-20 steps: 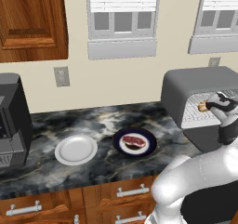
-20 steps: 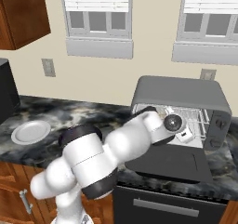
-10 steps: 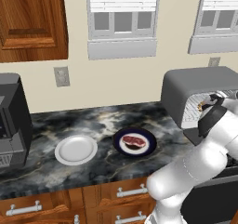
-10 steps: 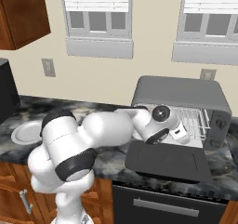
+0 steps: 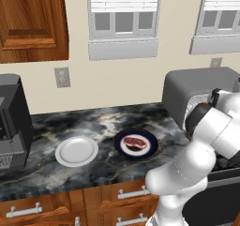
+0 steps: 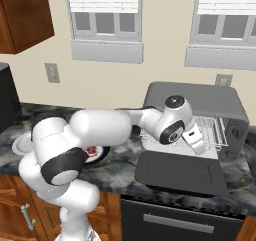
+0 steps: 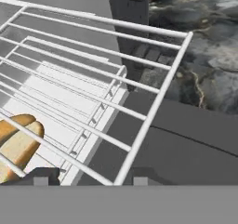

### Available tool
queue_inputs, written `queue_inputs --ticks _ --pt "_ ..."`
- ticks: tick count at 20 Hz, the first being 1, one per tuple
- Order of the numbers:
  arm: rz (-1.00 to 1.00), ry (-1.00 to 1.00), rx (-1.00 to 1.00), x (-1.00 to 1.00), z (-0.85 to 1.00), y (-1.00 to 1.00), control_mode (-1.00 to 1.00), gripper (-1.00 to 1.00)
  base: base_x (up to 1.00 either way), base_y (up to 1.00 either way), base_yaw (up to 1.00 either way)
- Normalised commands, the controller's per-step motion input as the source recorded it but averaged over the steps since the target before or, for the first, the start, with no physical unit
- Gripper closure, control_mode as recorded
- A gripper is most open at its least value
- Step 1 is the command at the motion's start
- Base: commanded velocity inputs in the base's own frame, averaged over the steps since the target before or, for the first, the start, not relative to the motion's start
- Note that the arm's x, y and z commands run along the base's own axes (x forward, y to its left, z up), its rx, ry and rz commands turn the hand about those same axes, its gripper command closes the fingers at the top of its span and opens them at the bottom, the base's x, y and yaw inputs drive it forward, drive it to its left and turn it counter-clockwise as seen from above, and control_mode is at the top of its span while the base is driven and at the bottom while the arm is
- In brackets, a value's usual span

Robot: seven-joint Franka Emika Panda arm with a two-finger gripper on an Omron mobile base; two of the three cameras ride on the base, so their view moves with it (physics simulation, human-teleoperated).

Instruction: Open the toaster oven door. Place the hotdog bun on the bottom rack in the toaster oven and place the steak on the top rack.

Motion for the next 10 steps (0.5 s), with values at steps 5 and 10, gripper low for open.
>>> queue_inputs --ticks 5,10 --pt "0.05 0.43 0.15 -0.36 -0.98 0.04 -1.0 1.0 0.0 0.0 0.0" --pt "0.05 0.4 0.17 -0.45 -1.0 0.04 -1.0 1.0 0.0 0.0 0.0"
